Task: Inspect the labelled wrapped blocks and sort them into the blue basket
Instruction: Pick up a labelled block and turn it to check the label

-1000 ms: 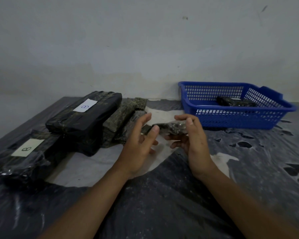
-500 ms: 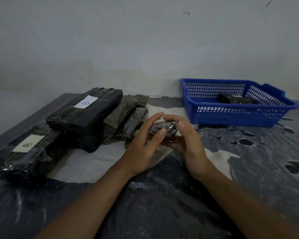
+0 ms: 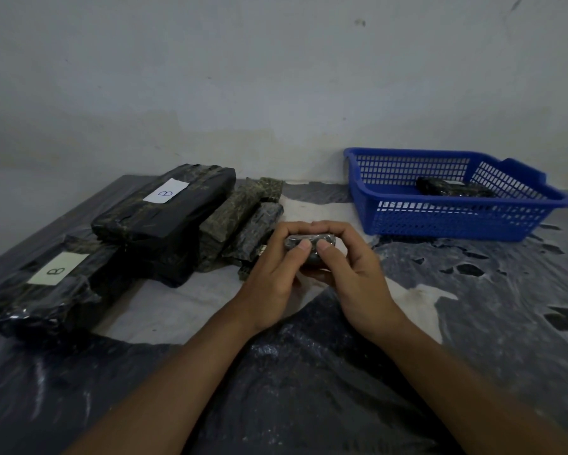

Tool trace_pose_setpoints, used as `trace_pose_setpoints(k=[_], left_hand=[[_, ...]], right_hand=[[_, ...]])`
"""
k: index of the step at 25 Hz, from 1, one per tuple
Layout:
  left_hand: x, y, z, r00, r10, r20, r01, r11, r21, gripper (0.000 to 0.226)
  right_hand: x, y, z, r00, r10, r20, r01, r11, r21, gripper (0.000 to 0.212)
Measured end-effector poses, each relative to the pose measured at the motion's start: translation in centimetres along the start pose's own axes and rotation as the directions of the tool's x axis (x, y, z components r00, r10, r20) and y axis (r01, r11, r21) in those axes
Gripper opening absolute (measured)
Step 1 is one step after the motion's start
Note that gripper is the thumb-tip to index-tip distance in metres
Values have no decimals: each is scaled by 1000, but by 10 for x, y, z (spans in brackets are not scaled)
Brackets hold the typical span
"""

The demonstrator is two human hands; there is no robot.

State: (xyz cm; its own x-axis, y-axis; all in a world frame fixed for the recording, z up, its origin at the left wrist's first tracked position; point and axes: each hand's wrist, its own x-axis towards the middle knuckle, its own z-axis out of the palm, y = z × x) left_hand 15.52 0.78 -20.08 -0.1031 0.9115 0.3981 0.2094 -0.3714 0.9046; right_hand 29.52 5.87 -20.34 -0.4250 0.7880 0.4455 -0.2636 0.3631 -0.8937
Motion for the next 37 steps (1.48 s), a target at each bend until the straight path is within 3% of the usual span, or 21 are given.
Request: trace_pose_setpoints(k=[4,8,11,13,15,18,21,24,27,30,33,37], left_hand=[[-2,1,1,1000,18,-2,-18,998,57,32],[-1,-1,0,998,62,1,-61,984,165,31],[0,-6,0,997,72,-22,-68,987,147,31],[3,-7,0,996,48,-73,-47,999,19,38],[6,-3,1,990,-50,-130,14,965,-260,49],[10,5,-6,957,-232,-174,69,765,-640,54],[11,7,-12,947,-303,-108,102,602,-792,60],[13,4,-6,927,-356,-120,172,686,-707,59],[15,-1,-2,906,-318,-280,112,817,-566,51],[15,-5,-2,907,-183,-378,41,934,-354,36],[11,-3,2,959,-123,-257,62,971,-232,42],[7,-7,6,993,-118,-20,109,961,-253,50]], right_hand=[[-1,1,-1,1000,26,9,-26,998,54,30],[2,6,-1,1000,28,14,-29,998,55,28],[1,3,-1,999,25,24,-27,997,76,26],[1,-1,0,998,58,9,-59,993,100,34],[7,1,-2,984,167,-62,-159,980,118,41],[17,3,-10,910,389,-141,-332,890,311,47],[19,0,-17,868,496,-23,-438,787,435,51],[15,-5,-14,885,466,17,-407,755,513,59],[20,-4,-19,918,322,-231,-159,832,532,50],[21,-6,-24,901,194,-388,-73,949,306,50],[12,-9,-19,950,39,-310,-40,999,5,50],[3,-3,-8,999,-29,-28,26,994,-107,55]])
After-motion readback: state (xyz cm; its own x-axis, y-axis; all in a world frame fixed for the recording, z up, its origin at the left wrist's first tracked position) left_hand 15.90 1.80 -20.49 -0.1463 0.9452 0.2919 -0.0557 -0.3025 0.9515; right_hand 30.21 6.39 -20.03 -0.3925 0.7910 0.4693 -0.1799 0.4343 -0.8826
